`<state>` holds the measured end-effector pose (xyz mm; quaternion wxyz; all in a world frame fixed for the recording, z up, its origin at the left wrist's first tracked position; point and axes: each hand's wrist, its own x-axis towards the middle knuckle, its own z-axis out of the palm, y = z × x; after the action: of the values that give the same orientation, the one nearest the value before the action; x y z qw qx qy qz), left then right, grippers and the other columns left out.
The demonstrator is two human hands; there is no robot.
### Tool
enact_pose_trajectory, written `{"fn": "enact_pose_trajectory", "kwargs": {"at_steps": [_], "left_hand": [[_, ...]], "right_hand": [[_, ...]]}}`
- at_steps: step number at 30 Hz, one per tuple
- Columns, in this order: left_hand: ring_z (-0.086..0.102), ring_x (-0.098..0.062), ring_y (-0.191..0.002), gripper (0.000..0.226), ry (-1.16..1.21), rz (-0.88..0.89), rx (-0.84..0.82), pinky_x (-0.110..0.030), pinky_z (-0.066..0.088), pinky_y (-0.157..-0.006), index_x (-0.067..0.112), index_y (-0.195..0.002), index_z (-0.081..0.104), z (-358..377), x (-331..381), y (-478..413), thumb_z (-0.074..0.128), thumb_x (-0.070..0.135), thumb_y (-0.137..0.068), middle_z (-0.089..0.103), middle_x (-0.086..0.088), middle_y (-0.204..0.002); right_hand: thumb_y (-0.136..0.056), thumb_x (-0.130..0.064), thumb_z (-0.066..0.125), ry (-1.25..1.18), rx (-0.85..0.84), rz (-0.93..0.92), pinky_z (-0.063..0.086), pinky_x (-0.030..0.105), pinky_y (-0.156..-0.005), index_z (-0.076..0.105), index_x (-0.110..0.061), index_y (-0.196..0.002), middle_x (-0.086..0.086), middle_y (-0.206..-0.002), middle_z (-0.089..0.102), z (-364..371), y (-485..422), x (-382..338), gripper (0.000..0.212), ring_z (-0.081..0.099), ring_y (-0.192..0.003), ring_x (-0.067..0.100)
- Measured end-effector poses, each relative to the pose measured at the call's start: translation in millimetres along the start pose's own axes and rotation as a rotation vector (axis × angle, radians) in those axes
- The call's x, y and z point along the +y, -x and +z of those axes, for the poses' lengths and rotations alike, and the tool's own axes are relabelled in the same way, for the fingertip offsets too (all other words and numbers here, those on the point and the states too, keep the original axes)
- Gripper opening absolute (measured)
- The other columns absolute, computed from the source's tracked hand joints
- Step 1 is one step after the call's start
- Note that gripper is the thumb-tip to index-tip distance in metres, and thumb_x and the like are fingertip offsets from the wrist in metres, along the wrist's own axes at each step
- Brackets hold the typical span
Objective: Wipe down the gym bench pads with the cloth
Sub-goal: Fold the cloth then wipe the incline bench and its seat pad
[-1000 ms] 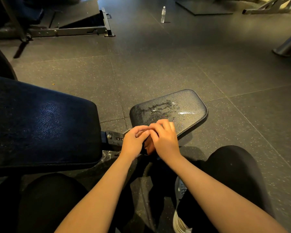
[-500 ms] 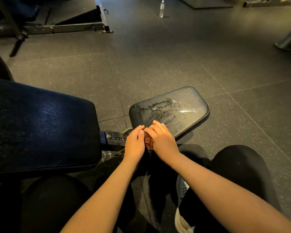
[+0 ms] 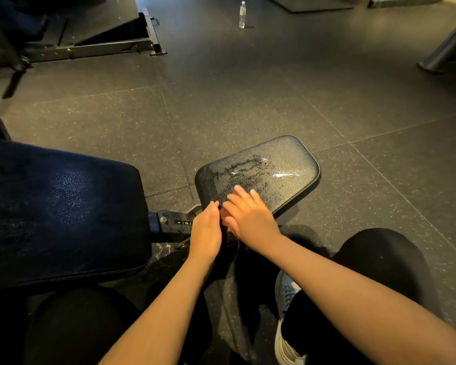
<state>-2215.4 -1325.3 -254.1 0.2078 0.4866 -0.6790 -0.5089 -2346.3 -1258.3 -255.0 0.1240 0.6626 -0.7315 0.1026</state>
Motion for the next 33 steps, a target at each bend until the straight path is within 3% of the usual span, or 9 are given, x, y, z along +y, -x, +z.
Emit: {"fn": "enact_pose_trajectory", "kwargs": {"at_steps": [5, 8, 12, 17, 20, 23, 25, 30, 33], "left_hand": [[0.035, -0.027, -0.146, 0.046, 0.034, -0.009, 0.003, -0.037, 0.021, -0.123, 0.007, -0.154, 0.037, 0, -6, -1, 0.027, 0.015, -0.109, 0.036, -0.012, -0.159], [0.054, -0.013, -0.127, 0.044, 0.089, -0.011, -0.001, -0.033, 0.037, -0.111, 0.022, -0.136, 0.062, -2, 0, 0, 0.028, 0.033, -0.109, 0.06, 0.0, -0.139], [0.062, -0.017, -0.108, 0.042, 0.108, 0.009, 0.0, -0.038, 0.044, -0.098, 0.021, -0.11, 0.07, -3, 4, 3, 0.031, 0.035, -0.109, 0.071, 0.002, -0.11], [0.036, -0.017, -0.144, 0.047, -0.141, 0.066, -0.067, -0.034, 0.022, -0.123, 0.014, -0.15, 0.046, -5, -3, -1, 0.025, 0.028, -0.11, 0.042, -0.004, -0.157], [0.043, -0.011, -0.135, 0.049, -0.09, 0.069, -0.042, -0.03, 0.028, -0.116, 0.014, -0.144, 0.053, -7, -1, -1, 0.025, 0.033, -0.11, 0.051, -0.002, -0.149], [0.043, -0.022, -0.14, 0.055, -0.037, 0.002, -0.037, -0.046, 0.029, -0.119, 0.022, -0.14, 0.058, -4, 4, -7, 0.025, 0.046, -0.103, 0.052, -0.005, -0.15], [0.045, -0.03, -0.136, 0.055, -0.032, 0.0, -0.045, -0.052, 0.032, -0.116, 0.024, -0.128, 0.064, -1, 6, -9, 0.024, 0.049, -0.1, 0.055, -0.011, -0.145], [0.05, -0.03, -0.129, 0.073, -0.056, -0.025, -0.017, -0.052, 0.035, -0.113, 0.014, -0.134, 0.059, 1, 4, -13, 0.018, 0.058, -0.093, 0.059, -0.01, -0.14], [0.045, -0.024, -0.138, 0.061, 0.004, -0.005, -0.002, -0.047, 0.03, -0.119, 0.012, -0.138, 0.059, -3, 8, -18, 0.025, 0.043, -0.098, 0.057, -0.01, -0.144]], "right_hand": [[-0.099, -0.03, 0.053, 0.004, 0.047, 0.271, 0.02, 0.052, -0.121, 0.056, -0.004, -0.137, 0.014, -0.148, 0.049, -1, -20, 11, 0.047, 0.028, -0.148, 0.037], [-0.098, -0.034, 0.045, -0.012, 0.025, 0.124, 0.024, 0.052, -0.12, 0.054, -0.003, -0.138, 0.014, -0.144, 0.051, 10, -7, -16, 0.051, 0.029, -0.147, 0.038], [-0.089, -0.032, 0.065, 0.002, 0.054, -0.074, 0.037, 0.051, -0.113, 0.062, -0.009, -0.128, 0.011, -0.137, 0.058, 14, -4, -6, 0.046, 0.043, -0.14, 0.034], [-0.085, -0.021, 0.075, 0.022, 0.056, 0.329, 0.039, 0.048, -0.111, 0.06, -0.006, -0.123, 0.015, -0.138, 0.04, -3, -35, 18, 0.044, 0.03, -0.136, 0.032], [-0.086, -0.021, 0.07, -0.003, 0.102, 0.145, 0.032, 0.053, -0.115, 0.06, -0.002, -0.127, 0.017, -0.128, 0.058, 8, -19, 2, 0.046, 0.041, -0.14, 0.039], [-0.09, -0.031, 0.059, -0.045, 0.077, -0.034, 0.033, 0.052, -0.114, 0.063, -0.011, -0.125, 0.008, -0.125, 0.063, 9, -2, -5, 0.041, 0.045, -0.139, 0.031], [-0.093, -0.031, 0.054, -0.004, 0.088, -0.022, 0.033, 0.053, -0.115, 0.064, -0.015, -0.123, 0.004, -0.125, 0.063, 8, -10, 5, 0.037, 0.044, -0.14, 0.03], [-0.091, -0.021, 0.066, -0.071, 0.119, 0.21, 0.027, 0.056, -0.117, 0.065, -0.009, -0.125, 0.009, -0.13, 0.062, 10, -27, 1, 0.036, 0.04, -0.142, 0.036], [-0.086, -0.024, 0.068, -0.081, 0.082, 0.077, 0.032, 0.054, -0.115, 0.063, -0.012, -0.126, 0.009, -0.134, 0.061, 14, -13, -21, 0.042, 0.04, -0.142, 0.033]]}}
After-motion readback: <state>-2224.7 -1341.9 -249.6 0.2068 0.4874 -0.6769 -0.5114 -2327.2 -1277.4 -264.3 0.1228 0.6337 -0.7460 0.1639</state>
